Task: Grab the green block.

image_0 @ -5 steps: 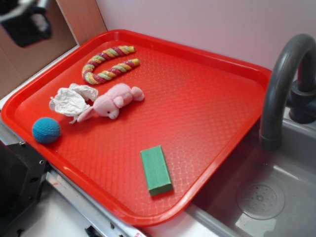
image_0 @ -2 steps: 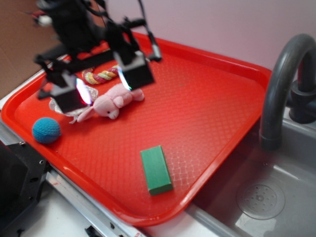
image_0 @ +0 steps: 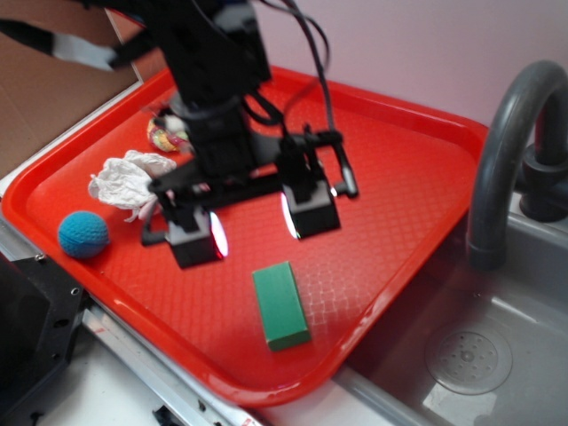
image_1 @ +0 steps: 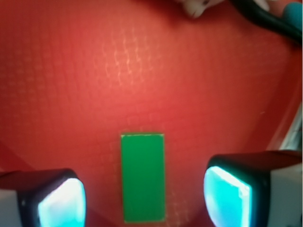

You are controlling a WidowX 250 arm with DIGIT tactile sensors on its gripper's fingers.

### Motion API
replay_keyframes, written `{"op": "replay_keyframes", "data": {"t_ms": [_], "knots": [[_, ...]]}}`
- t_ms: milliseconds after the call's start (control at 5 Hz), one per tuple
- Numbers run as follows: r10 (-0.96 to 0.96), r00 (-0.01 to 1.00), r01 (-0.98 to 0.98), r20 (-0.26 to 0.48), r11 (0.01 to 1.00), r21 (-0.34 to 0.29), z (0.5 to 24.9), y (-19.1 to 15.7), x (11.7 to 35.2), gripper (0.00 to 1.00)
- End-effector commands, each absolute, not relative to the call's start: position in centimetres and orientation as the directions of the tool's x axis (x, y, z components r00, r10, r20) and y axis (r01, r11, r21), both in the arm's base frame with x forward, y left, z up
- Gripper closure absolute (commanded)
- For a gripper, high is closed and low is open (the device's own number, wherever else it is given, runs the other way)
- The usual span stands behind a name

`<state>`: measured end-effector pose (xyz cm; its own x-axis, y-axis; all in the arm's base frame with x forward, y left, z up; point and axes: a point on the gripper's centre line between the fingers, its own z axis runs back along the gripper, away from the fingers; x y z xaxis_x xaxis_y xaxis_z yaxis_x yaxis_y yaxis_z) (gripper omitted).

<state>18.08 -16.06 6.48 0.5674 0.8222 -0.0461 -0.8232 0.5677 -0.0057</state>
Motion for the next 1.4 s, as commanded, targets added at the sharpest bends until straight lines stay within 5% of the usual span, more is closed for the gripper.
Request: {"op": "replay_keyframes", "data": {"t_ms": [0, 400, 600, 1000, 1200], "knots": [[0.834, 0.550, -0.834, -0.049, 0.552, 0.023, 3.2, -16.6, 19.3, 0.00], [0.821, 0.572, -0.819, 0.000, 0.571, 0.059, 1.0, -17.3, 18.5, 0.00], [0.812, 0.584, -0.811, 0.004, 0.583, 0.052, 0.7, -17.5, 18.2, 1.00], [0.814, 0.580, -0.814, 0.019, 0.579, 0.034, 0.8, -17.0, 18.2, 1.00], [0.747, 0.665, -0.746, 0.019, 0.665, -0.037, 3.8, -15.3, 18.9, 1.00]]}}
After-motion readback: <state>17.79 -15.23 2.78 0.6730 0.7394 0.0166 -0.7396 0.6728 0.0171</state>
